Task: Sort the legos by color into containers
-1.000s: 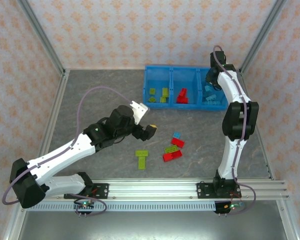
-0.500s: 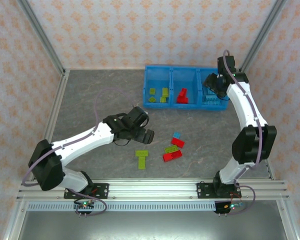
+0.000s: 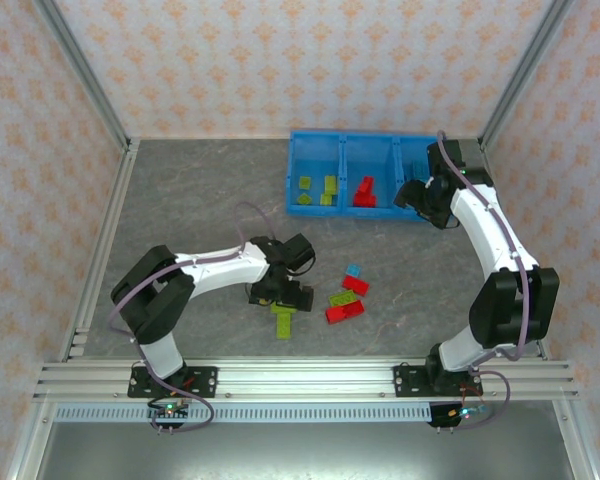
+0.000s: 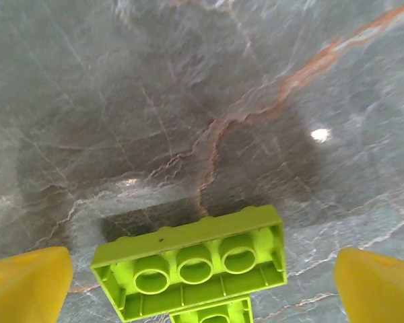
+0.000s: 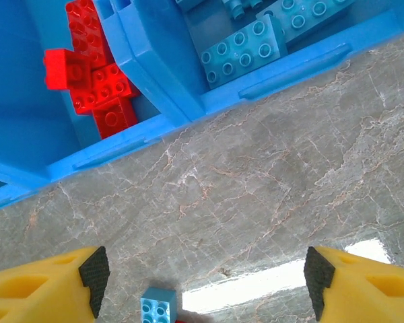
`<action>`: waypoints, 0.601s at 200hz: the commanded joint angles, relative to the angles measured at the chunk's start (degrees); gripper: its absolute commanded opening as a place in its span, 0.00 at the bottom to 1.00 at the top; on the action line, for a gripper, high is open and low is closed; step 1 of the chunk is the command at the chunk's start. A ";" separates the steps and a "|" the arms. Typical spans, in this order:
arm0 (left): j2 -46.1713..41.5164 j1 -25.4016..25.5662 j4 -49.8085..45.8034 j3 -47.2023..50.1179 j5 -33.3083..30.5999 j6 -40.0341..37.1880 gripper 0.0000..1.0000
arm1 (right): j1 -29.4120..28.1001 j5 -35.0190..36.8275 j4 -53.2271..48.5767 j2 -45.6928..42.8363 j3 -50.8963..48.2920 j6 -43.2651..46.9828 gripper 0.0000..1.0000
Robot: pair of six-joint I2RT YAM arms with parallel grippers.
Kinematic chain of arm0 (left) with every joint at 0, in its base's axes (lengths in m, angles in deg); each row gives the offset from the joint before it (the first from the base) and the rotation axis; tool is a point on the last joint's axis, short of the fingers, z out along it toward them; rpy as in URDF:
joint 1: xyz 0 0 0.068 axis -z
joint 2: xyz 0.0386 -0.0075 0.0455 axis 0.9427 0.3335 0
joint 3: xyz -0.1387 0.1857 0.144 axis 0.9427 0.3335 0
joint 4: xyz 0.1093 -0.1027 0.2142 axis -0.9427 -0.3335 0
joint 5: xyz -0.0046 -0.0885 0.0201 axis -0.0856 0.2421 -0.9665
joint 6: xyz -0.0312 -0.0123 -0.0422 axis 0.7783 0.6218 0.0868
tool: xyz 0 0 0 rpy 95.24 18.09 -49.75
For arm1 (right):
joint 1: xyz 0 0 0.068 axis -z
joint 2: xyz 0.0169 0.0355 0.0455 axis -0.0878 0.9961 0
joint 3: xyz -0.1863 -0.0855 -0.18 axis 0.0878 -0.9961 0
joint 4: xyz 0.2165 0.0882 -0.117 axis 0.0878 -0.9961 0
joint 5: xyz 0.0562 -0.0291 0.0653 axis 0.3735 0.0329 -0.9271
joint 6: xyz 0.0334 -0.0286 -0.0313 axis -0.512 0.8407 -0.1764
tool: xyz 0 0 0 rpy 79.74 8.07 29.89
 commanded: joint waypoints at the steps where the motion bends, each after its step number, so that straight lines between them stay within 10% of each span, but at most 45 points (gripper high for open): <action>1: 1.13 0.42 -3.45 0.28 -0.23 3.06 0.96 | -0.62 -0.29 -0.77 -0.78 0.71 -0.25 0.79; 62: 1.30 0.76 -1.03 2.08 -1.82 4.22 0.63 | -2.05 0.28 -1.92 0.30 1.89 -0.51 0.79; 120: -5.90 0.21 -2.57 -1.98 -8.36 1.81 0.56 | -5.31 -12.25 -6.34 -5.65 -2.30 2.60 0.78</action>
